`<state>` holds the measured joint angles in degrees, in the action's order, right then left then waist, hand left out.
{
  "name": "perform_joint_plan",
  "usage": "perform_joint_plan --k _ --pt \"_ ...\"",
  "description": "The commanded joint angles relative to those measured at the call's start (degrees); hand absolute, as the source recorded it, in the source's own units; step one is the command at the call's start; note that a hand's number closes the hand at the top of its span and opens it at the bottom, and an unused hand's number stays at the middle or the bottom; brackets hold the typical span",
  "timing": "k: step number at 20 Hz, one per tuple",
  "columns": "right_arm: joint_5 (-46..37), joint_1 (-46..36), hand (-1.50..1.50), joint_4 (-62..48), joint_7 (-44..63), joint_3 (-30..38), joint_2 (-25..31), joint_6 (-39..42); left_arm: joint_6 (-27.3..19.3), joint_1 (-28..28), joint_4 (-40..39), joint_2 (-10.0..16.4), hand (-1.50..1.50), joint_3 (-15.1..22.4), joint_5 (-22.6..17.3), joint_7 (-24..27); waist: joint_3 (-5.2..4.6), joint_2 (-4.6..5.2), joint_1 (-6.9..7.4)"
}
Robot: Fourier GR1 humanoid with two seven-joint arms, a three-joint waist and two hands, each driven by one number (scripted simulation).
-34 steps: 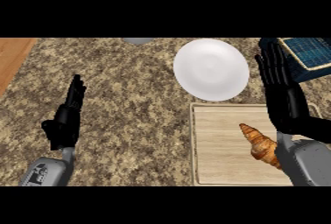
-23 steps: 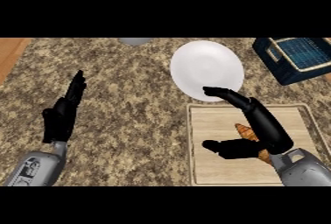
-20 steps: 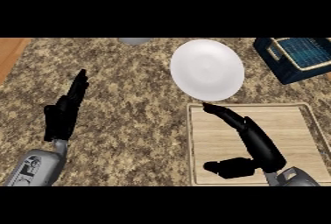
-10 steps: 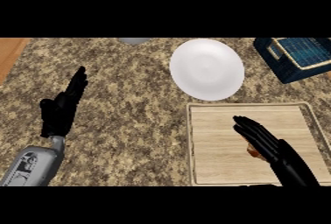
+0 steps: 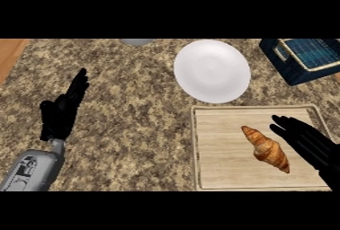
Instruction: Pick the croissant from the tray and place it in the plate
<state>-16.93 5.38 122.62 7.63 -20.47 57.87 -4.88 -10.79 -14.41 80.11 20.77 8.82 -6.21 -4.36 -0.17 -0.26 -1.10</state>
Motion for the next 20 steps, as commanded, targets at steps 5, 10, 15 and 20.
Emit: perform_joint_plan --k 5,10,15,20 --pt "3.9 -7.5 -1.50 0.7 15.3 2.7 3.9 15.0 -0.3 0.8 3.0 -2.3 0.00 1.7 2.2 -1.1 0.11 0.40 2.08" --pt "1.7 -10.5 -1.50 0.3 20.8 -0.1 -3.7 19.8 3.1 1.7 3.0 -0.4 0.00 -2.1 1.2 -1.3 0.15 0.28 1.86" --pt "-4.4 -10.2 -1.50 -4.7 17.1 -1.7 -8.6 23.8 1.6 -0.6 0.3 -4.1 0.00 -1.7 4.5 -0.5 0.17 0.29 1.33" --pt "-10.0 -12.1 -1.50 -10.2 17.5 -3.7 -11.6 27.3 2.9 -2.8 -0.6 -4.2 0.00 -3.8 4.1 -2.0 0.17 0.29 1.27"
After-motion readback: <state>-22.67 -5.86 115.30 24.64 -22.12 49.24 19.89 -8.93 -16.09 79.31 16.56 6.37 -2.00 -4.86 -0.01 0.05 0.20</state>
